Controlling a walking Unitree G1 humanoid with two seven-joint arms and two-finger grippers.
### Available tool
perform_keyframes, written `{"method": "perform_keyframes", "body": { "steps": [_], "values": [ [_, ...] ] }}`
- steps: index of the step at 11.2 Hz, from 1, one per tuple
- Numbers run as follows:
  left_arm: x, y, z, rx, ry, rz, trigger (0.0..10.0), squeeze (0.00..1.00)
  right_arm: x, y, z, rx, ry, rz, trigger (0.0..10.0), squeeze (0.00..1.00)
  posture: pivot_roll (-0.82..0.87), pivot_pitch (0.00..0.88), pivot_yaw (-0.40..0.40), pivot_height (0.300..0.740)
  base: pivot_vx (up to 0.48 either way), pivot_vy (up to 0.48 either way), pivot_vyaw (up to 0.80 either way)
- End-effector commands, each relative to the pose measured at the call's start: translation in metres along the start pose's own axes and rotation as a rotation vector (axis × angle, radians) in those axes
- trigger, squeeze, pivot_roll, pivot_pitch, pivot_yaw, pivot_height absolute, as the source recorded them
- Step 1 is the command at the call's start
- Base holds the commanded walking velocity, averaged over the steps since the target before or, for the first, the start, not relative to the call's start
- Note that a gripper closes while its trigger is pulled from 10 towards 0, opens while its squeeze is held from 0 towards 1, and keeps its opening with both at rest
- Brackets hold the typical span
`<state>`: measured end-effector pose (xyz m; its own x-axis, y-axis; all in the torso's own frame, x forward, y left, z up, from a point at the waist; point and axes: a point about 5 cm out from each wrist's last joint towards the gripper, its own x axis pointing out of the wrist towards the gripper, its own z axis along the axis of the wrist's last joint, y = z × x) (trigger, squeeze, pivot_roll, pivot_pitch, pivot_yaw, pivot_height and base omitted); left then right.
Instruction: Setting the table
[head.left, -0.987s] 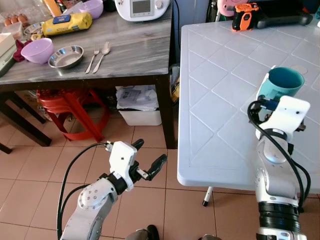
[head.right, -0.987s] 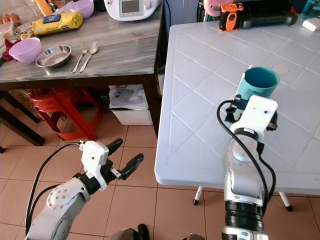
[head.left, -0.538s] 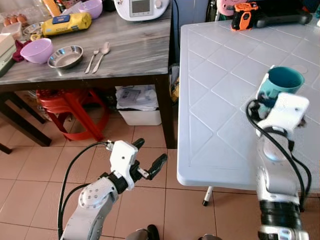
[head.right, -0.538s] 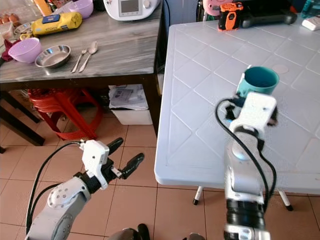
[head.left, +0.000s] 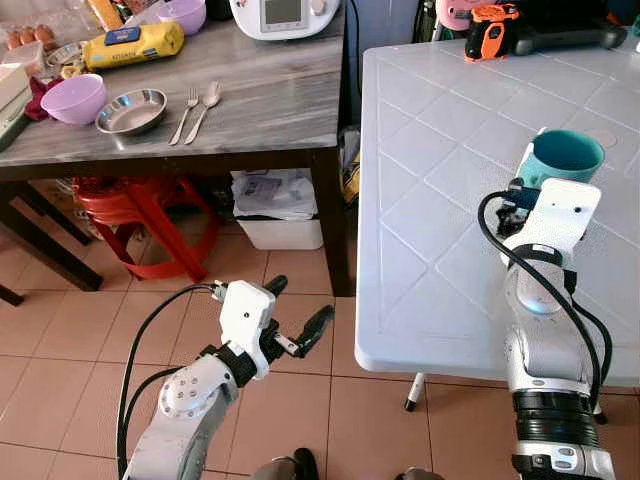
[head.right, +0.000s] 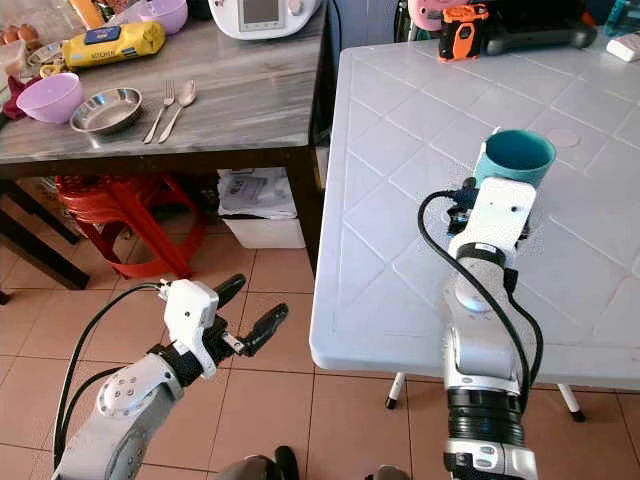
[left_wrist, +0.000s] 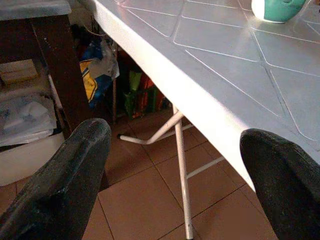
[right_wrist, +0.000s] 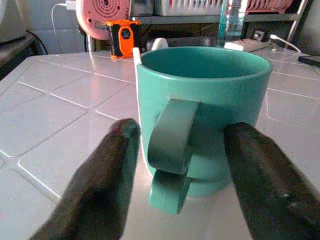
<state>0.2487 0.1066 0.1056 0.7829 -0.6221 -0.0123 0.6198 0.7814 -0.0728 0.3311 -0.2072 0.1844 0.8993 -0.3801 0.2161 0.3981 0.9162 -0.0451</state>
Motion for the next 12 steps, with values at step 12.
{"method": "perform_keyframes", "body": {
  "steps": [12],
  "values": [
    [0.005, -0.01, 0.02, -0.152, -0.133, -0.119, 10.0, 0.0, -0.001, 0.004, -0.002, 0.01, 0.005, 0.024, 0.5, 0.0, -0.09, 0.175, 0.123, 0.74, 0.0, 0.0, 0.0]
  ]
}}
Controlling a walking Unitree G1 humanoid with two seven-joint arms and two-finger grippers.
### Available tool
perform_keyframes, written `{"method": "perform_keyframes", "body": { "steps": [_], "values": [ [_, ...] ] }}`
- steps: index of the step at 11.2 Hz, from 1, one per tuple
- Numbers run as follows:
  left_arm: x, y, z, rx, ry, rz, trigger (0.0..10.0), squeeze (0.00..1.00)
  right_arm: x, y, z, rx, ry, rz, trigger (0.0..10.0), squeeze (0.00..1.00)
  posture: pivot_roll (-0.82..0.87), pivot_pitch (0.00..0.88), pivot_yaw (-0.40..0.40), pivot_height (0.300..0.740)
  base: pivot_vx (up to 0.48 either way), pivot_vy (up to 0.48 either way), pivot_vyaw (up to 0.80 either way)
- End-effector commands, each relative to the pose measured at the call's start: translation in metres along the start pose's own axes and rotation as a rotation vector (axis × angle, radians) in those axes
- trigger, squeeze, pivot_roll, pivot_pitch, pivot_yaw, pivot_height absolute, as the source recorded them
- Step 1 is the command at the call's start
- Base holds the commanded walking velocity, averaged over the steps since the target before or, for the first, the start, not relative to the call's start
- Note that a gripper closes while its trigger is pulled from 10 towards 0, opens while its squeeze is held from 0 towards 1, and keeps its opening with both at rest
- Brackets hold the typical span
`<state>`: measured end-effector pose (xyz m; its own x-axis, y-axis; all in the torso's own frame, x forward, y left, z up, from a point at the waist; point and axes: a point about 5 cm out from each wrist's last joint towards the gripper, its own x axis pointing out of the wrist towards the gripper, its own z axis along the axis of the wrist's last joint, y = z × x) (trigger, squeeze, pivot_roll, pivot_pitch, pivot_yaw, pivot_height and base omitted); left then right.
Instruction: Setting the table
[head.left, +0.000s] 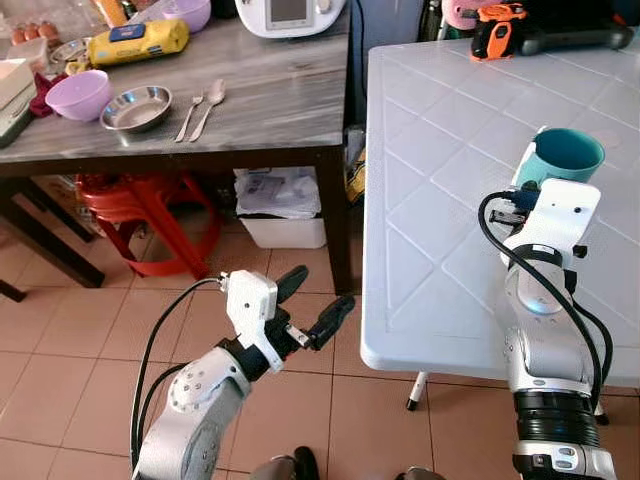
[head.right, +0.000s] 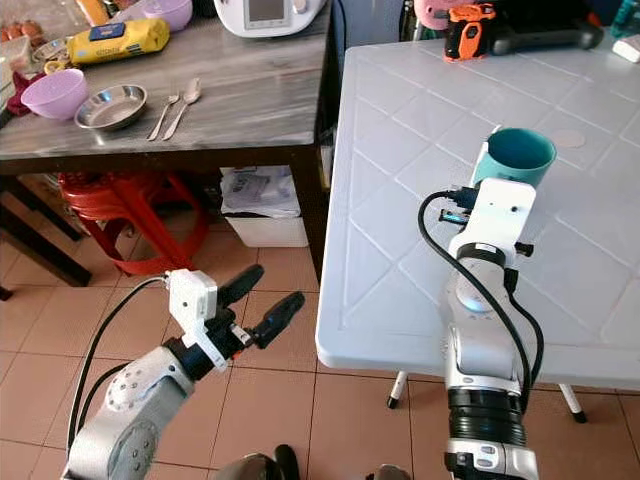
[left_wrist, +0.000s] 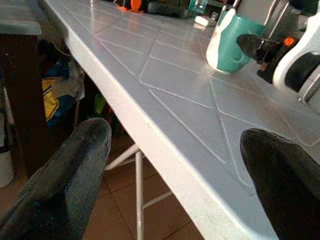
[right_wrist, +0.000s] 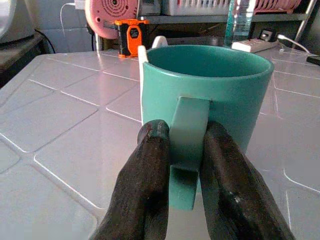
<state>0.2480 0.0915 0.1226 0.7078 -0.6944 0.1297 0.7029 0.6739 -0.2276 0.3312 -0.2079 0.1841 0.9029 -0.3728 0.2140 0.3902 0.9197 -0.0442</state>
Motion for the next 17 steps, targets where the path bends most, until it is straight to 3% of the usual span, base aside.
{"method": "perform_keyframes", "body": {
  "steps": [1, 5, 6, 7, 9, 10, 11, 13, 17],
  "values": [
    [-0.003, 0.002, 0.005, 0.01, -0.01, 0.003, 10.0, 0.0, -0.002, 0.004, -0.001, 0.007, 0.003, 0.015, 0.5, 0.0, -0.09, 0.175, 0.123, 0.74, 0.0, 0.0, 0.0],
    [-0.002, 0.0, 0.007, -0.006, 0.012, -0.025, 10.0, 0.0, -0.001, 0.006, -0.001, 0.009, 0.003, 0.029, 0.4, 0.0, -0.09, 0.165, 0.118, 0.74, 0.0, 0.0, 0.0],
    [-0.003, 0.008, 0.005, 0.043, 0.025, 0.052, 10.0, 0.0, -0.004, 0.01, -0.001, 0.013, 0.006, 0.055, 0.1, 0.0, -0.09, 0.162, 0.118, 0.74, 0.0, 0.0, 0.0],
    [-0.003, 0.017, 0.002, 0.066, 0.028, 0.12, 10.0, 0.0, -0.01, 0.017, -0.001, 0.034, 0.009, 0.112, 1.1, 0.0, -0.08, 0.156, 0.119, 0.74, 0.0, 0.0, 0.0],
    [-0.003, 0.04, 0.01, 0.154, -0.005, 0.308, 10.0, 0.0, -0.032, 0.033, 0.002, 0.051, 0.0, 0.249, 5.5, 0.0, -0.08, 0.143, 0.115, 0.74, 0.0, 0.0, 0.0],
    [-0.002, 0.047, 0.013, 0.177, -0.017, 0.368, 10.0, 0.0, -0.041, 0.037, 0.0, 0.059, 0.001, 0.282, 10.0, 0.0, -0.08, 0.134, 0.113, 0.74, 0.0, 0.0, 0.0],
    [-0.001, 0.057, 0.013, 0.227, -0.005, 0.494, 10.0, 0.0, -0.053, 0.036, -0.003, 0.066, 0.011, 0.294, 10.0, 0.0, -0.08, 0.12, 0.112, 0.74, 0.0, 0.0, 0.0],
    [-0.002, 0.066, 0.009, 0.291, 0.025, 0.61, 10.0, 0.0, -0.06, 0.029, -0.002, 0.08, 0.015, 0.296, 10.0, 0.0, -0.09, 0.106, 0.115, 0.74, 0.0, 0.0, 0.0],
    [0.005, 0.063, 0.002, 0.273, 0.03, 0.575, 10.0, 0.0, -0.066, 0.015, 0.0, 0.043, 0.004, 0.293, 10.0, 0.0, -0.1, 0.097, 0.119, 0.74, 0.0, 0.0, 0.0]
  ]
}}
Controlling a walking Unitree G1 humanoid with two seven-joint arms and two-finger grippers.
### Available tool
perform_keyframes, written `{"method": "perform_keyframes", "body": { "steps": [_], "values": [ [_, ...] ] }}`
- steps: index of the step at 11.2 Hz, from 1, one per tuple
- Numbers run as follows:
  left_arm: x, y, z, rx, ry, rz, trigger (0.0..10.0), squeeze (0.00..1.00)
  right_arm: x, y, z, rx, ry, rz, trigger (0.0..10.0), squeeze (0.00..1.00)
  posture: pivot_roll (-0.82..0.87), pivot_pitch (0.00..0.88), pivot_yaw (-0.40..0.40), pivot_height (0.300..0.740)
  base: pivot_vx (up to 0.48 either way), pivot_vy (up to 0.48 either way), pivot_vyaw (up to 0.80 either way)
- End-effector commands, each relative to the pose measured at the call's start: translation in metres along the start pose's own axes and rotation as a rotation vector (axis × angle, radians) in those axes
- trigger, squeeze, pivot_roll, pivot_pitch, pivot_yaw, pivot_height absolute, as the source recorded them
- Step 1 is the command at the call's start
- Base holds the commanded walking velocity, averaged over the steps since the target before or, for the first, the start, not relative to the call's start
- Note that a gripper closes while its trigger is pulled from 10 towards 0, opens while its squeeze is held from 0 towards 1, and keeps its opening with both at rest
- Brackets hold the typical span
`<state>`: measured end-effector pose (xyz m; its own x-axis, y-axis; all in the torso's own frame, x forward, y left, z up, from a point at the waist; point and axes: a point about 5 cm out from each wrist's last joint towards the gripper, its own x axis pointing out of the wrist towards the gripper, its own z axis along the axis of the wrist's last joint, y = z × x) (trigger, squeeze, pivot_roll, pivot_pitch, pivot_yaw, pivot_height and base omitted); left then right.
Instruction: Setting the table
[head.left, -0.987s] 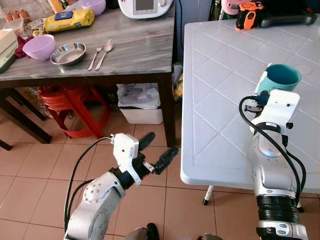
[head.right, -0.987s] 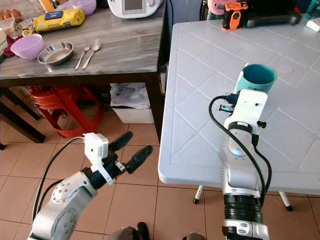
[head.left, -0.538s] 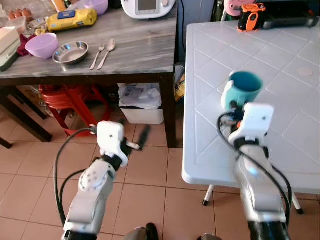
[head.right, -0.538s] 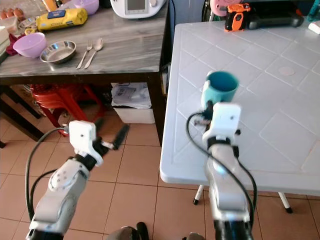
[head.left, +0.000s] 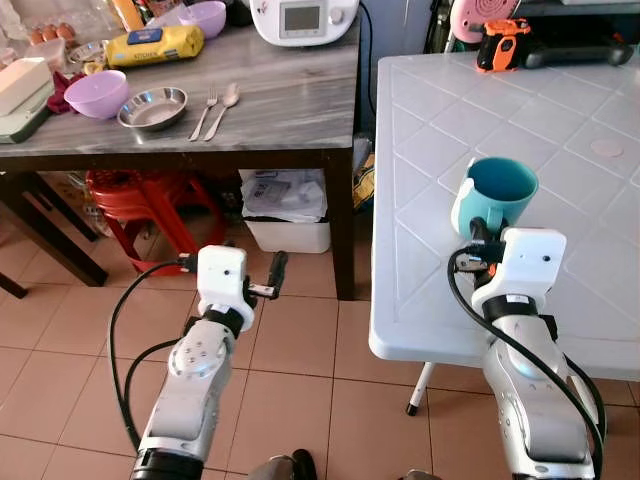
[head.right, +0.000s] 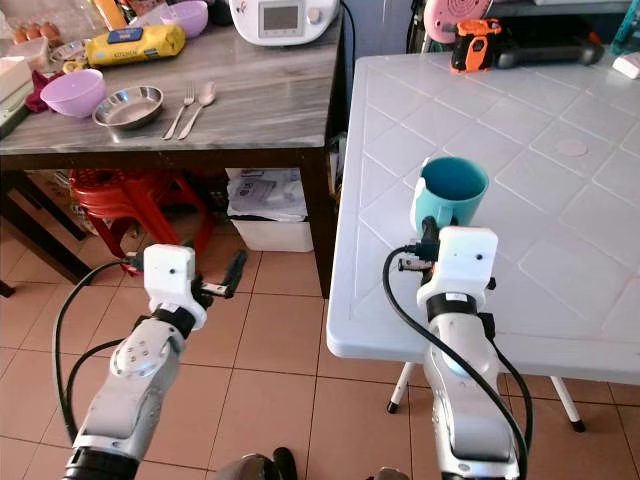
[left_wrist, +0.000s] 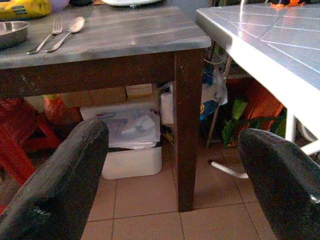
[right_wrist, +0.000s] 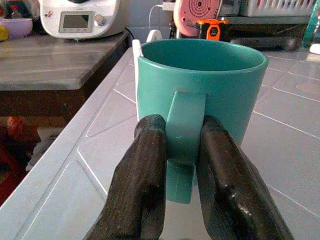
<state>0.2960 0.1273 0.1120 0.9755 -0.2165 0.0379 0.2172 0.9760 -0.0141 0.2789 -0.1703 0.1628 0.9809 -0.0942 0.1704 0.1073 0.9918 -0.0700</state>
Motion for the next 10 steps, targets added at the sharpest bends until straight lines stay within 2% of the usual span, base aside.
{"method": "perform_keyframes", "body": {
  "steps": [1, 3, 10],
  "values": [
    [-0.0014, 0.0021, -0.0019, 0.011, 0.005, 0.003, 10.0, 0.0, -0.0022, 0.0012, 0.006, 0.011, -0.022, 0.002, 10.0, 0.0, -0.1, 0.101, 0.12, 0.74, 0.0, 0.251, 0.0],
    [-0.0029, 0.0013, -0.0029, 0.012, 0.002, -0.012, 10.0, 0.0, -0.003, 0.0049, 0.0054, 0.015, -0.017, 0.01, 10.0, 0.0, -0.1, 0.104, 0.121, 0.74, 0.0, 0.298, 0.0],
    [-0.0029, -0.0022, -0.0039, 0.023, 0.004, -0.042, 10.0, 0.0, -0.0019, 0.0057, 0.0063, 0.017, -0.021, 0.007, 10.0, 0.0, -0.1, 0.112, 0.129, 0.74, 0.0, 0.423, 0.0]
  ]
}}
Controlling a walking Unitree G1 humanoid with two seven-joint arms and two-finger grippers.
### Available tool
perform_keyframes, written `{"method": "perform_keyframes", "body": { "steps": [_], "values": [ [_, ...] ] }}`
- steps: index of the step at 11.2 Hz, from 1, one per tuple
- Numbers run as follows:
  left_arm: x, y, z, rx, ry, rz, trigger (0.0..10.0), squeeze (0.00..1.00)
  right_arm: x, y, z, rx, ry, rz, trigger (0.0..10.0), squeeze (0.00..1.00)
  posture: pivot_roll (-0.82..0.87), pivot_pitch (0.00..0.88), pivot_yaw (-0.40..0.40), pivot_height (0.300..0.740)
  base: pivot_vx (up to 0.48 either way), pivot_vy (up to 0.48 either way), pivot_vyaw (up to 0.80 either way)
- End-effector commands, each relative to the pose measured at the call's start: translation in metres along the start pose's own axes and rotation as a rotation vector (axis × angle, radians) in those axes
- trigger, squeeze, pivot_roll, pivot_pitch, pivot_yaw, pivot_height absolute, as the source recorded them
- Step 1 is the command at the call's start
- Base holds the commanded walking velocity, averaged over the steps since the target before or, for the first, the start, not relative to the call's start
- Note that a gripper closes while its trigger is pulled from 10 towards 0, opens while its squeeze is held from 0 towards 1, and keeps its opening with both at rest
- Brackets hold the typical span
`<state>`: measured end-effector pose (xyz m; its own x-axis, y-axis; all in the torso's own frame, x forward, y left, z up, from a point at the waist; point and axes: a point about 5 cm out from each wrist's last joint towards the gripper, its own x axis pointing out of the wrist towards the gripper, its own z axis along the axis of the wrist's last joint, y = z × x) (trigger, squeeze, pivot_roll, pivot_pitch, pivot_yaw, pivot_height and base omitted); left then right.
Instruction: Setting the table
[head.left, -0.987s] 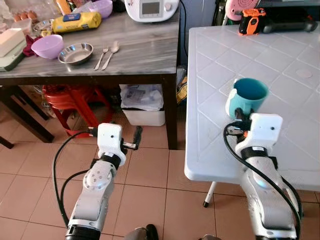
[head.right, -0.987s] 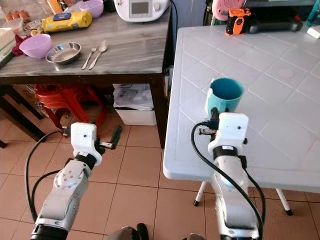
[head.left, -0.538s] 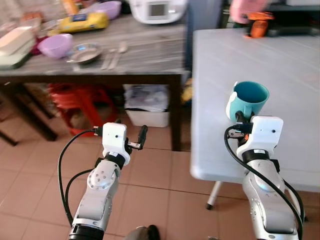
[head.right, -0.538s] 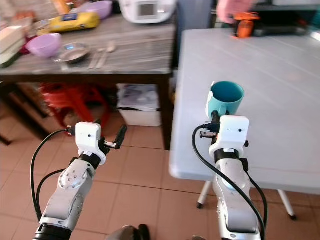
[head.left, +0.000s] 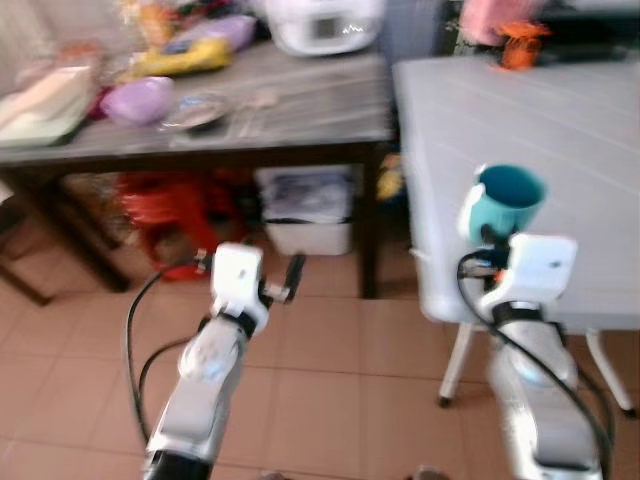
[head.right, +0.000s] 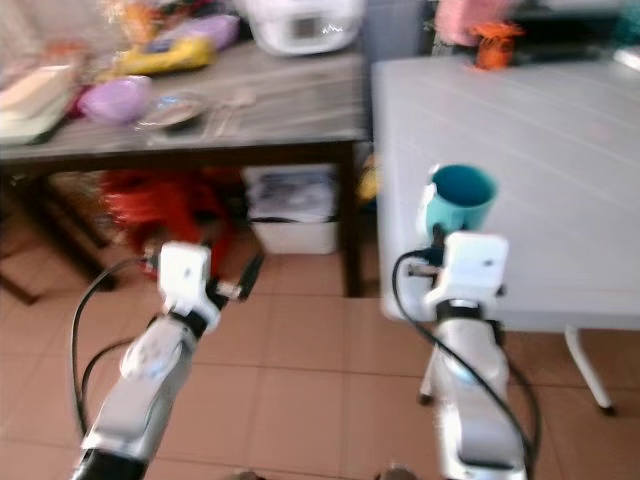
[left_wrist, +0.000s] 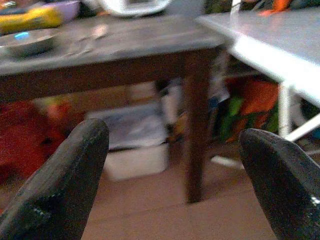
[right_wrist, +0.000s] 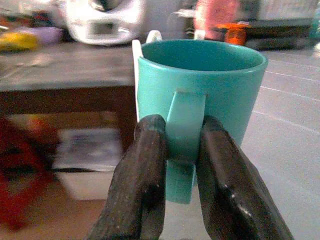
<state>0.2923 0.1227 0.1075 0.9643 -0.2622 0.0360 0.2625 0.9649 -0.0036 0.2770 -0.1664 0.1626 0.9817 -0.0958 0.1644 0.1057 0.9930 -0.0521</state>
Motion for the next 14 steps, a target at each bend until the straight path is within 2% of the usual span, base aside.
{"method": "perform_keyframes", "body": {
  "steps": [1, 8, 14],
  "values": [
    [0.0, 0.003, 0.001, 0.014, 0.001, 0.004, 10.0, 0.0, 0.0, 0.002, 0.006, -0.001, -0.027, 0.009, 10.0, 0.0, -0.1, 0.111, 0.128, 0.74, 0.0, 0.431, 0.0],
    [0.003, -0.003, 0.0, 0.006, -0.006, -0.004, 10.0, 0.0, 0.004, 0.0, 0.006, -0.013, -0.033, 0.006, 10.0, 0.0, -0.1, 0.099, 0.12, 0.74, 0.0, 0.428, 0.0],
    [0.005, -0.01, 0.008, -0.014, -0.055, -0.07, 10.0, 0.0, 0.003, -0.003, 0.005, -0.042, -0.033, -0.004, 10.0, 0.0, -0.1, 0.1, 0.122, 0.74, 0.0, 0.0, 0.0]
  ]
}}
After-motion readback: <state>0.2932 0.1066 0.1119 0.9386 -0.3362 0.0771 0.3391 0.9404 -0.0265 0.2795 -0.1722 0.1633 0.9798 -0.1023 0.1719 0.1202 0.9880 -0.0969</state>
